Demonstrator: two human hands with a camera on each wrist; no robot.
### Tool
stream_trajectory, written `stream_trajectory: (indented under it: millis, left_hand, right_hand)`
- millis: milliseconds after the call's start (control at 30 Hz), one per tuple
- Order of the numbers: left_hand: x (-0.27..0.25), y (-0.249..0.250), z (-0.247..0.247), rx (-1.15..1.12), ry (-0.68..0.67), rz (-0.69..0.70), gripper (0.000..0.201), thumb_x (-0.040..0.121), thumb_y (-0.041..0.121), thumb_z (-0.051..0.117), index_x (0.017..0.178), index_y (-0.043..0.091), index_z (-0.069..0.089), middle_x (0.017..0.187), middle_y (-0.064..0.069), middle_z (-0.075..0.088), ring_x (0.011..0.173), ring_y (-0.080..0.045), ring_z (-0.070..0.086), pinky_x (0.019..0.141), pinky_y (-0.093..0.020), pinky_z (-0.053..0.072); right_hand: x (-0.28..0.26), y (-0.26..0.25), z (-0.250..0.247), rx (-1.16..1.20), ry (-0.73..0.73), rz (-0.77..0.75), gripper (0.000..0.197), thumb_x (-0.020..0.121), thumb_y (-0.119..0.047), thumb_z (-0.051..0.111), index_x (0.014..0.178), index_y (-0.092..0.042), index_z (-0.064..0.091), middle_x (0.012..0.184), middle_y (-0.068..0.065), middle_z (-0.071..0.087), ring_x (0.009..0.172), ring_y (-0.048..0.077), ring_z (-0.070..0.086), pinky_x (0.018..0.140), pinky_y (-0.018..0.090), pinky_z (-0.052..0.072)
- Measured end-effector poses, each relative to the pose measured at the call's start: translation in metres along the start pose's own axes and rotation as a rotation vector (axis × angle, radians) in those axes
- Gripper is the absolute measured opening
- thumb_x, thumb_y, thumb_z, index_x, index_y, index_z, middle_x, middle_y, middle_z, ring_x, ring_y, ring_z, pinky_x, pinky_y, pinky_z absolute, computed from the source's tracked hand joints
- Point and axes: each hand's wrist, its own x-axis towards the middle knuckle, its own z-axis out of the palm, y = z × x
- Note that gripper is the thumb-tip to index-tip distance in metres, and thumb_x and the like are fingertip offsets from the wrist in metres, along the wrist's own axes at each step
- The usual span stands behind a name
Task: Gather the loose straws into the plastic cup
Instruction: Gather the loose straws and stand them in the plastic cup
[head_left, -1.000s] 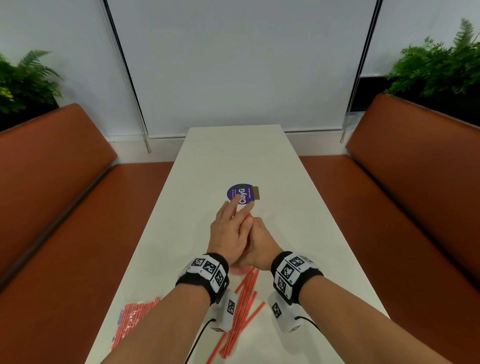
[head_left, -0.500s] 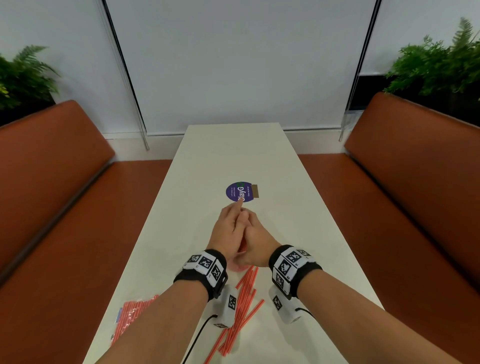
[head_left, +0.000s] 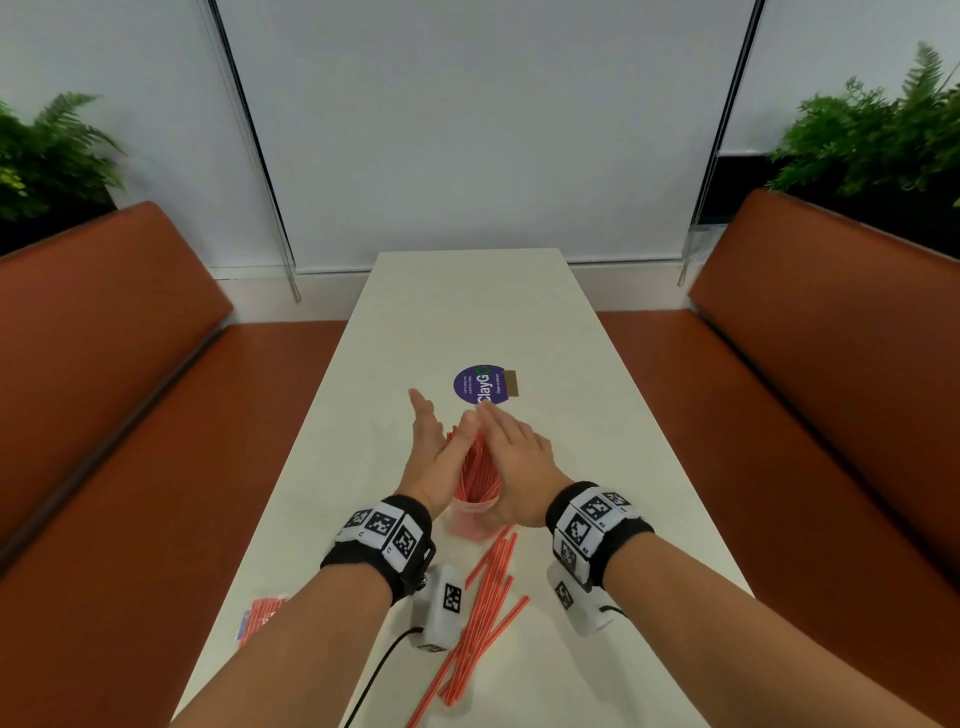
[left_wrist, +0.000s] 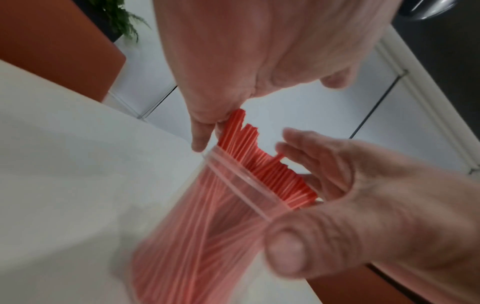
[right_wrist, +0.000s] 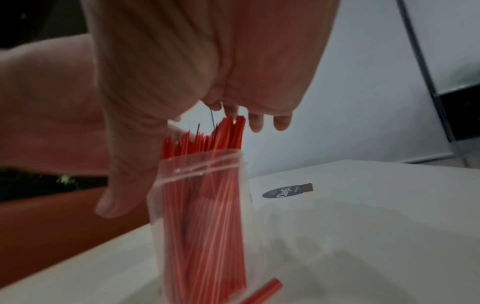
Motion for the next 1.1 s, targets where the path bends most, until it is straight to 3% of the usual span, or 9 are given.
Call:
stream_trajectory:
  millis: [133,300,400,500,633,733,867,1000,1100]
  left_hand:
    - [-0.016,-0.008,-0.021,0.184,-0.047,-0.099,0.142,0.06,0.063,0.076,0.146,0.029,-0.032,0.163,0.001,-0.011,0.151,-0.019,0.002,0.122,-0.044,0.014]
    - [-0.054,-0.012,-0.031,0.544,-0.063,-0.245,0.153,0.051,0.063,0.082,0.151,0.011,-0.021,0.162,-0.013,-0.001,0.15,-0.03,0.004,0.12,-0.044,0.019]
    - [-0.085,-0.021,-0.019,1.024,-0.316,-0.413,0.138,0.054,0.07,0.076,0.153,0.007,0.004,0.158,-0.016,0.012,0.146,-0.036,0.012,0.118,-0.046,0.026]
    - [-0.113,-0.033,-0.004,1.223,-0.507,-0.482,0.124,0.058,0.055,0.083,0.151,0.009,0.014,0.153,-0.016,0.015,0.141,-0.035,0.026,0.114,-0.044,0.034]
    - [-0.124,-0.043,0.005,1.351,-0.462,-0.457,0.112,0.067,0.03,0.086,0.149,0.006,0.013,0.153,-0.02,0.006,0.128,-0.034,0.05,0.107,-0.034,0.044]
    - [-0.121,-0.04,0.005,1.265,-0.4,-0.421,0.092,0.069,0.016,0.084,0.141,0.01,0.027,0.146,-0.014,0.02,0.117,-0.029,0.058,0.097,-0.029,0.051]
    - [-0.124,-0.034,0.008,1.255,-0.439,-0.4,0.083,0.07,0.006,0.079,0.137,0.013,0.032,0.137,-0.011,0.032,0.116,-0.029,0.057,0.095,-0.032,0.053]
    - [-0.131,-0.033,0.013,1.468,-0.45,-0.384,0.079,0.071,0.02,0.075,0.136,0.01,0.031,0.133,-0.011,0.035,0.126,-0.029,0.039,0.098,-0.035,0.045]
    - [-0.135,-0.034,0.014,1.483,-0.412,-0.412,0.082,0.071,0.027,0.077,0.137,0.01,0.031,0.136,-0.012,0.033,0.13,-0.03,0.034,0.102,-0.036,0.042]
  right_hand:
    - [-0.011,0.011,-0.02,0.18,-0.116,0.232,0.14,0.053,-0.029,0.09,0.15,-0.01,-0.009,0.159,0.011,0.006,0.146,0.029,0.012,0.118,0.042,0.023]
    - [-0.028,0.02,-0.005,-0.079,-0.403,0.314,0.088,0.079,-0.007,0.068,0.149,-0.005,0.014,0.155,0.014,0.021,0.14,0.029,0.03,0.111,0.037,0.036]
    - [-0.037,0.013,0.016,-0.168,-0.464,0.219,0.076,0.082,-0.001,0.054,0.148,-0.004,0.017,0.154,0.014,0.022,0.137,0.032,0.032,0.111,0.039,0.037]
    - [-0.044,0.007,0.028,-0.243,-0.468,0.173,0.067,0.082,-0.003,0.054,0.143,-0.002,0.027,0.148,0.015,0.03,0.132,0.034,0.034,0.108,0.039,0.039]
    - [-0.061,0.002,0.034,-0.316,-0.467,0.051,0.064,0.081,-0.005,0.061,0.14,-0.004,0.036,0.143,0.013,0.034,0.124,0.035,0.038,0.104,0.038,0.041]
    - [-0.074,-0.005,0.038,-0.38,-0.455,-0.085,0.056,0.078,-0.001,0.061,0.132,-0.004,0.045,0.135,0.013,0.041,0.114,0.035,0.043,0.099,0.038,0.041]
    - [-0.084,-0.011,0.039,-0.419,-0.461,-0.07,0.043,0.078,0.001,0.06,0.12,-0.001,0.051,0.125,0.015,0.046,0.108,0.033,0.046,0.092,0.038,0.046]
    - [-0.092,-0.015,0.035,-0.38,-0.441,-0.042,0.059,0.077,0.003,0.062,0.132,-0.001,0.04,0.131,0.018,0.042,0.114,0.033,0.044,0.094,0.038,0.046]
    - [-0.097,-0.018,0.039,-0.373,-0.408,-0.166,0.079,0.078,-0.002,0.063,0.146,-0.009,0.023,0.149,0.013,0.029,0.128,0.035,0.035,0.105,0.043,0.039]
